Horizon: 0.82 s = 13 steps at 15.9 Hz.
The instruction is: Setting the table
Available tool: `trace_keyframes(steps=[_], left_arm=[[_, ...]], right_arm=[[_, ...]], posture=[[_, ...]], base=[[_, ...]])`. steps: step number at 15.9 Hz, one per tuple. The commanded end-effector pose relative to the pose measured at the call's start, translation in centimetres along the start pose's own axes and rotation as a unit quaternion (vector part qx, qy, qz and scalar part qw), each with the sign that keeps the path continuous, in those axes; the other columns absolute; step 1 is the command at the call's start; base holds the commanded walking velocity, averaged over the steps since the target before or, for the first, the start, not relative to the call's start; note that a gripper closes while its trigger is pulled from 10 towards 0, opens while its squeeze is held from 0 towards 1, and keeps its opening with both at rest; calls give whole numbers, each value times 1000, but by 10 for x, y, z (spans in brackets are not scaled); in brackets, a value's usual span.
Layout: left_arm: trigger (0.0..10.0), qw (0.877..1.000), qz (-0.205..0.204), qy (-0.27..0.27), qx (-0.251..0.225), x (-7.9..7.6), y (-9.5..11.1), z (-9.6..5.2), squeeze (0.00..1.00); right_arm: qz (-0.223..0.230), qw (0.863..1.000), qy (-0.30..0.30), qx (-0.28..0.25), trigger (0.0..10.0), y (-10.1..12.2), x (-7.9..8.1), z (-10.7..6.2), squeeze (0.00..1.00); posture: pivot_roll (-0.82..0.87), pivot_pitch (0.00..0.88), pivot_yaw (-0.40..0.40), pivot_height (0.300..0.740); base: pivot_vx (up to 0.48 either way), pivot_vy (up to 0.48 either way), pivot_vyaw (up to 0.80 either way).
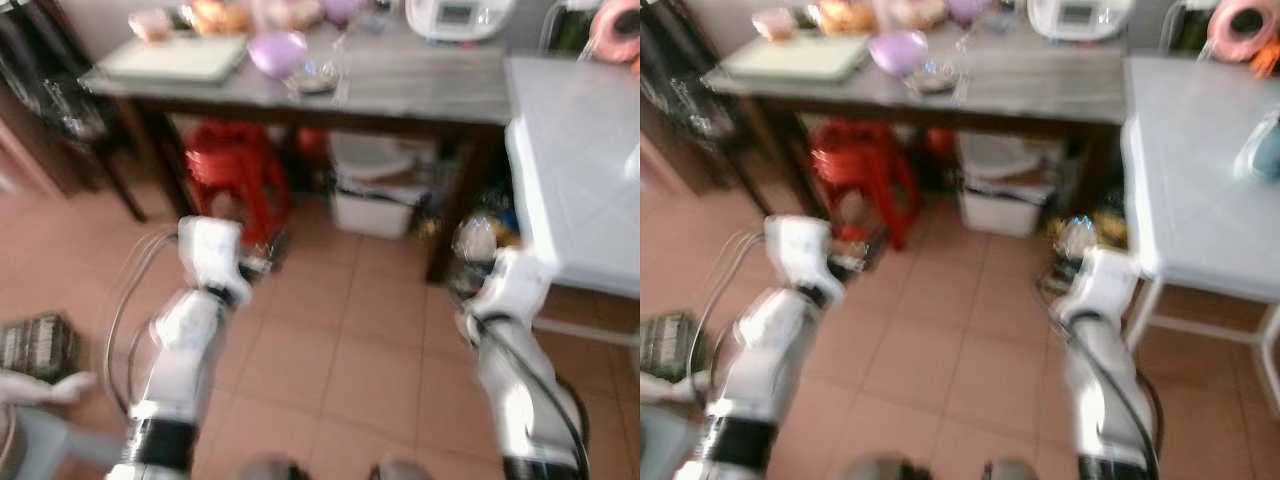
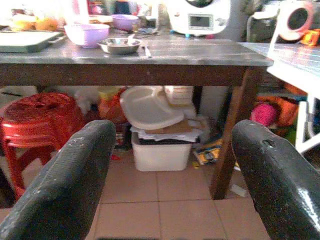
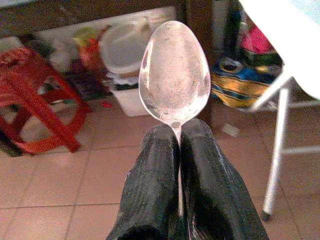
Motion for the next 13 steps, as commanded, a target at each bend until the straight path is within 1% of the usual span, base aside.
trace_keyframes(steps=[1, 5, 6, 7, 10, 11, 13], left_arm=[[10000, 1000, 14, 16, -4, 11, 4, -2, 0], [10000, 1000, 15, 19, -5, 10, 2, -2, 0], [10000, 999, 21, 17, -17, 11, 6, -1, 0], [10000, 999, 22, 17, -24, 11, 8, -1, 0], [10000, 999, 22, 20, -27, 13, 10, -1, 0], [10000, 999, 16, 17, -27, 13, 11, -1, 0], [10000, 999, 18, 11, -29, 11, 11, -1, 0]], right_arm=[[4, 1000, 6, -11, 10000, 5, 6, 0, 0], [1, 1000, 5, -13, 10000, 6, 5, 1, 0], [0, 1000, 4, -15, 10000, 7, 4, 2, 0], [-1, 1000, 4, -17, 10000, 8, 4, 3, 0], [-12, 1000, 7, -27, 10000, 12, 3, 4, 0], [-15, 999, 8, -30, 10000, 14, 4, 5, 0], [-15, 999, 10, -29, 10000, 13, 5, 6, 0]], posture=[[-46, 0, 42, 740], [-51, 0, 46, 740], [-51, 0, 46, 740], [-50, 0, 47, 740], [-50, 0, 47, 740], [-48, 0, 46, 740], [-46, 0, 45, 740]], base=[[0, 428, 0], [0, 425, 0], [304, 371, 0], [439, 0, 0], [461, 0, 0], [458, 0, 0], [461, 0, 0]])
Point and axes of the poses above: a point about 5 cm out from each wrist's last joint towards the gripper, its own z axis pointing out of the wrist towards the gripper, its own y axis along the axis of the wrist's last joint, x = y × z, the point moved 4 cm from there along z, pointing out of the wrist towards the gripper, and after that the axes turned 7 degrees about -z, right-handed, at the moved point
